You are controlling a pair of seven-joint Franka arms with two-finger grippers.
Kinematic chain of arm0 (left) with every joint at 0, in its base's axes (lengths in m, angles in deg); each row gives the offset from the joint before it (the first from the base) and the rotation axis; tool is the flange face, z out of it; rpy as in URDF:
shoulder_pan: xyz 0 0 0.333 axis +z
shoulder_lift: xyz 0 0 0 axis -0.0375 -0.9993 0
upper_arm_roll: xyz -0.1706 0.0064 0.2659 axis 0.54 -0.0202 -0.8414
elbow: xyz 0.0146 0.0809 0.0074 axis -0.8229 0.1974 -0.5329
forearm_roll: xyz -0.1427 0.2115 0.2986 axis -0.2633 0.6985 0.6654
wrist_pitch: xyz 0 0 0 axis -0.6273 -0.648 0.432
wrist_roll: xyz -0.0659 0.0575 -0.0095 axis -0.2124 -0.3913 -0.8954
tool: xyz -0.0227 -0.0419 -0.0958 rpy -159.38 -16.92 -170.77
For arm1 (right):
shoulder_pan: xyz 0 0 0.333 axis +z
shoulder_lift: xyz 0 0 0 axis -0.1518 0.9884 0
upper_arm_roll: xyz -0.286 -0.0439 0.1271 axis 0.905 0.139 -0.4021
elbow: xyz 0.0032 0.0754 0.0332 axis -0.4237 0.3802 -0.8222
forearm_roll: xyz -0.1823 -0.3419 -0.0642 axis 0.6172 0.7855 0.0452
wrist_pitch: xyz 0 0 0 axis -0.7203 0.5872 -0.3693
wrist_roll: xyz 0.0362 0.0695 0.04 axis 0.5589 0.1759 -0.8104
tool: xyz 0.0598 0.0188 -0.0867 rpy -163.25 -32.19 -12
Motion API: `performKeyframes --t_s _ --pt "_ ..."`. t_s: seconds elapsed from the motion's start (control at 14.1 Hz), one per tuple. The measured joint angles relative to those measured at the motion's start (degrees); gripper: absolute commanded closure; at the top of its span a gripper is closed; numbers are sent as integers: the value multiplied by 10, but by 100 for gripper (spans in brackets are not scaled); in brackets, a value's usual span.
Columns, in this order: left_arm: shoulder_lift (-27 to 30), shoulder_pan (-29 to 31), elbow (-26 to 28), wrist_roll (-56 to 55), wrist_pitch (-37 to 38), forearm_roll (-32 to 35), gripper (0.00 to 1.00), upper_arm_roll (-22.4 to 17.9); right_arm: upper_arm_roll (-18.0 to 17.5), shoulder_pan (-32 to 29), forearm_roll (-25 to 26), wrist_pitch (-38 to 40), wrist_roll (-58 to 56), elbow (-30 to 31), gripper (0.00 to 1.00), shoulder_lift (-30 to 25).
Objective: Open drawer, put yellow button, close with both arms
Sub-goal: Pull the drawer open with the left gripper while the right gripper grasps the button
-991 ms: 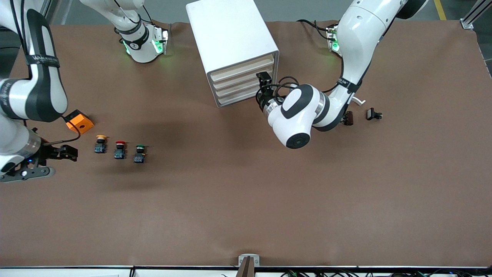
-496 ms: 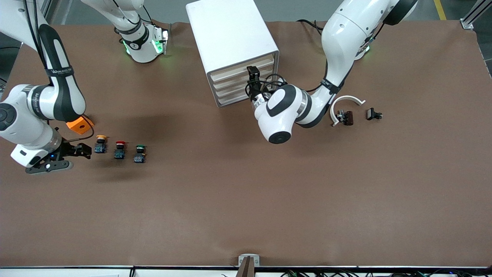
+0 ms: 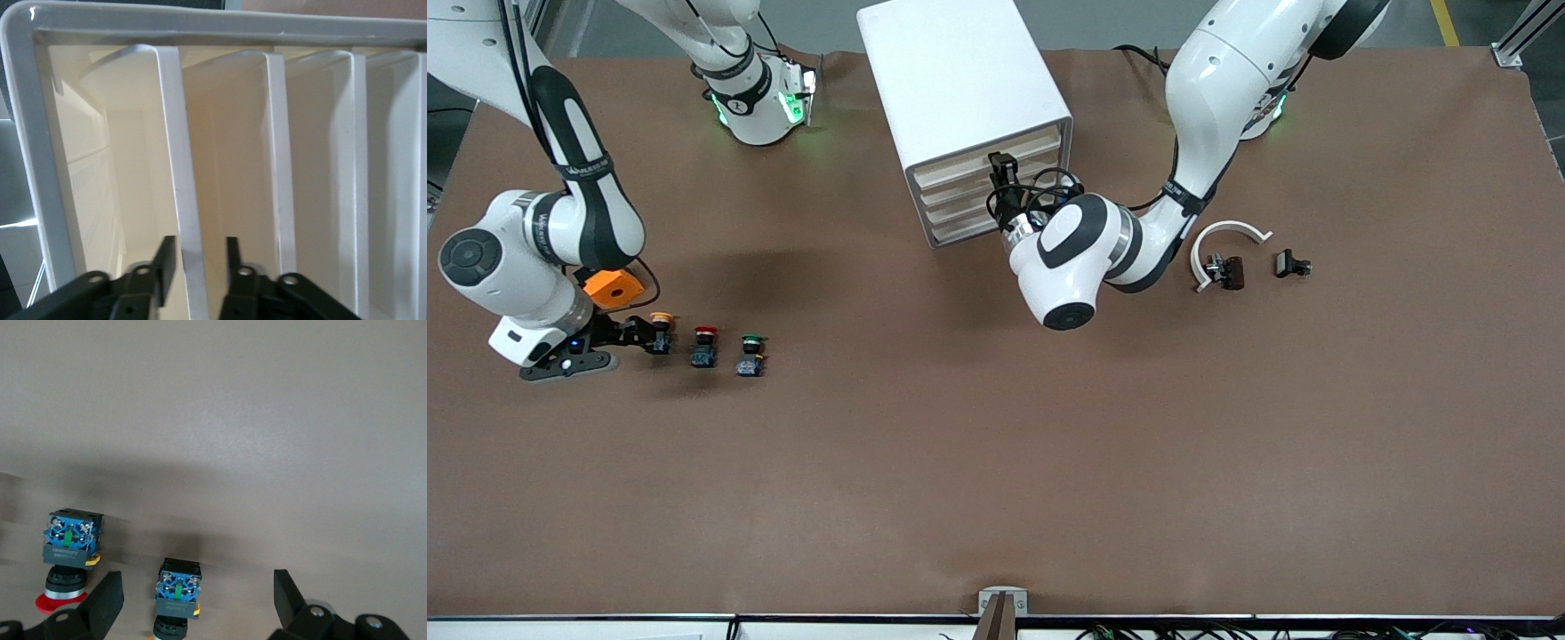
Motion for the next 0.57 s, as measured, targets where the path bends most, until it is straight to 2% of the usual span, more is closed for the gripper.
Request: performKeyframes --t_s 0.35,0.57 --pt "-1 1 -1 -11 3 -8 100 -2 -1 -1 0 -10 0 13 0 19" --pt "-1 24 -11 -10 2 -9 100 -8 -1 -5 0 -12 0 14 0 35"
